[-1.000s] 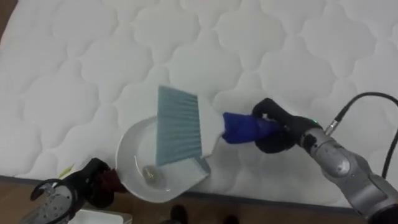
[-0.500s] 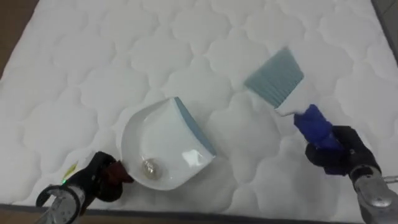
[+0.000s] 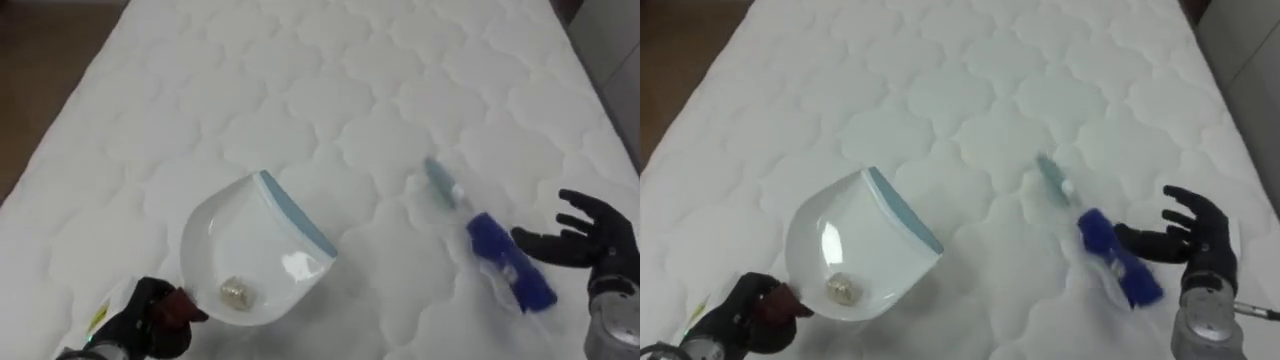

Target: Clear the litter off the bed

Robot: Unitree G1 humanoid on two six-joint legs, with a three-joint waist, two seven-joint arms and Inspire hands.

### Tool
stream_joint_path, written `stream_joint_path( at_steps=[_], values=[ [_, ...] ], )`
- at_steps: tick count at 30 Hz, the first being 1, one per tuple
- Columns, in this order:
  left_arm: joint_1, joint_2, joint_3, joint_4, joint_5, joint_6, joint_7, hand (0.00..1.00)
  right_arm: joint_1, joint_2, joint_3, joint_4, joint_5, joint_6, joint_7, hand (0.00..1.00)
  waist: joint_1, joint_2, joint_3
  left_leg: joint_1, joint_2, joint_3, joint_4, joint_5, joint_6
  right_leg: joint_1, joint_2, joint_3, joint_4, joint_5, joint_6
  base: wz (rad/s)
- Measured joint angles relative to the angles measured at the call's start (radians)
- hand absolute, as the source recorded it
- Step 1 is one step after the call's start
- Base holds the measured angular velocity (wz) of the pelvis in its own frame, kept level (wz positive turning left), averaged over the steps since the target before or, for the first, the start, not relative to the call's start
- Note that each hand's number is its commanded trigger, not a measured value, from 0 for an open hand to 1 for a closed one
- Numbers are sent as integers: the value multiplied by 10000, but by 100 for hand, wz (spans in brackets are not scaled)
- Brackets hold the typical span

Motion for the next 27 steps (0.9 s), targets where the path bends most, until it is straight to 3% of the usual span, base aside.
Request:
stream_joint_path(
  at_steps=[2,4,5,7,12,15,20,27],
  values=[
    [-3,-30,4,-227,-97,0,107,100,0,39,7,-157,-2,-22,-171,0,4,22,19,68,-17,2,-12,-1,0,44,1,194,6,7,12,-10],
    [-16,-101,4,-348,-155,-10,202,100,0,44,7,-265,-3,-39,-272,0,-21,67,74,131,-30,10,-25,-2,1,100,-4,207,6,15,25,-5],
    [-25,-149,3,-396,-153,-11,219,100,-1,47,30,-303,-5,-91,-358,0,-13,111,153,236,-32,38,-89,-4,2,151,2,238,7,16,27,-8],
    [-40,-238,3,-425,-153,-12,230,100,-1,103,38,-302,-10,-151,-397,0,-30,146,174,250,-11,79,-134,-9,4,128,16,257,5,16,28,-10],
    [-38,-402,3,-767,-145,-8,398,100,77,435,143,-464,-231,-144,-527,0,16,160,163,213,-34,163,-148,-14,-4,-2,75,475,33,31,5,-10],
    [-33,-484,3,-1483,-140,-14,423,100,358,633,141,-1404,-1018,-155,-567,0,42,169,144,239,-34,164,-148,-18,-12,8,93,558,28,31,5,-3],
    [-114,-666,2,-1722,-129,-12,442,100,444,894,147,-1782,-1917,-165,-457,0,11,181,132,372,-53,145,-169,-21,-16,159,81,555,-3,31,5,0],
    [-104,-757,-8,-1761,-134,-12,555,100,557,921,663,-1918,-2108,-165,-250,0,83,189,127,423,-13,108,-193,-23,-21,160,113,724,-5,32,4,-3]
  ],
)
